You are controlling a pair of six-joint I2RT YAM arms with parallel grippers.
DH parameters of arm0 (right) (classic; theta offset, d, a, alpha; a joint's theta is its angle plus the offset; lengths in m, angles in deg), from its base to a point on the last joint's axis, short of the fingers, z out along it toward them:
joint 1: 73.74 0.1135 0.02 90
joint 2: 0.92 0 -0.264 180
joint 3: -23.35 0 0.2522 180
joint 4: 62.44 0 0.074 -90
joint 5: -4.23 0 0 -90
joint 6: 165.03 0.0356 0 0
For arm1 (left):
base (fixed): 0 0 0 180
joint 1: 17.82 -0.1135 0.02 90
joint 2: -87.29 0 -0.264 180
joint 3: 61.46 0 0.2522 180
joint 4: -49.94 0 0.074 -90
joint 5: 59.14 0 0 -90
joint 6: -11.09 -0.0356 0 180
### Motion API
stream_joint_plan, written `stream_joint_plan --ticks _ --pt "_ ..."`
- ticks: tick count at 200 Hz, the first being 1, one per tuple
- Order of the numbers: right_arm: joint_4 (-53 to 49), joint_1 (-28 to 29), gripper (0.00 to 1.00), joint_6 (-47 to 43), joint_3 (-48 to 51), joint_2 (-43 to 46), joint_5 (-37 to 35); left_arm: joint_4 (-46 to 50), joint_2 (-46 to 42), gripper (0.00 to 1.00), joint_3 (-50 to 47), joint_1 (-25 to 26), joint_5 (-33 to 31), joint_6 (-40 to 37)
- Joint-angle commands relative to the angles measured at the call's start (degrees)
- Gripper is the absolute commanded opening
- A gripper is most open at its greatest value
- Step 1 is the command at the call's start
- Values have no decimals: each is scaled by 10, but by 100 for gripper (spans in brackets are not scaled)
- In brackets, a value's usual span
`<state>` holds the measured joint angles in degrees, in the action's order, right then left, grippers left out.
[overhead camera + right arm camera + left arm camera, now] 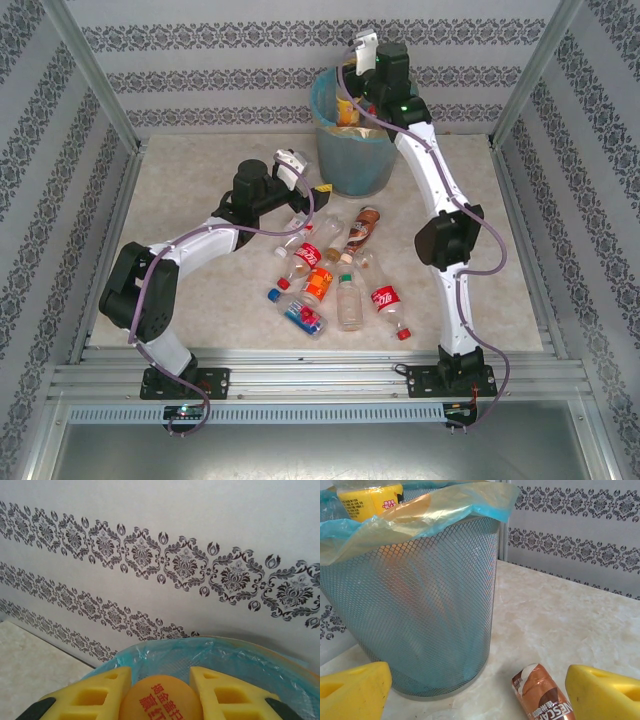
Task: Put the plastic bottles in the bin
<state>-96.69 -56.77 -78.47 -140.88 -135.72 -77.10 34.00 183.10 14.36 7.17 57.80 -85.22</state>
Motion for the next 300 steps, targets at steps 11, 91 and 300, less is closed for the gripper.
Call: stream_joint_plan --ticks 11,91,300 --pt "16 20 0 -31 -44 6 10 -41 -1 90 7 -6 10 8" --pt "-8 4 0 21 -40 -40 45 -57 -3 90 -8 -10 -7 4" --pt "-84 -7 0 48 -20 48 118 -79 -4 89 -18 -20 6 29"
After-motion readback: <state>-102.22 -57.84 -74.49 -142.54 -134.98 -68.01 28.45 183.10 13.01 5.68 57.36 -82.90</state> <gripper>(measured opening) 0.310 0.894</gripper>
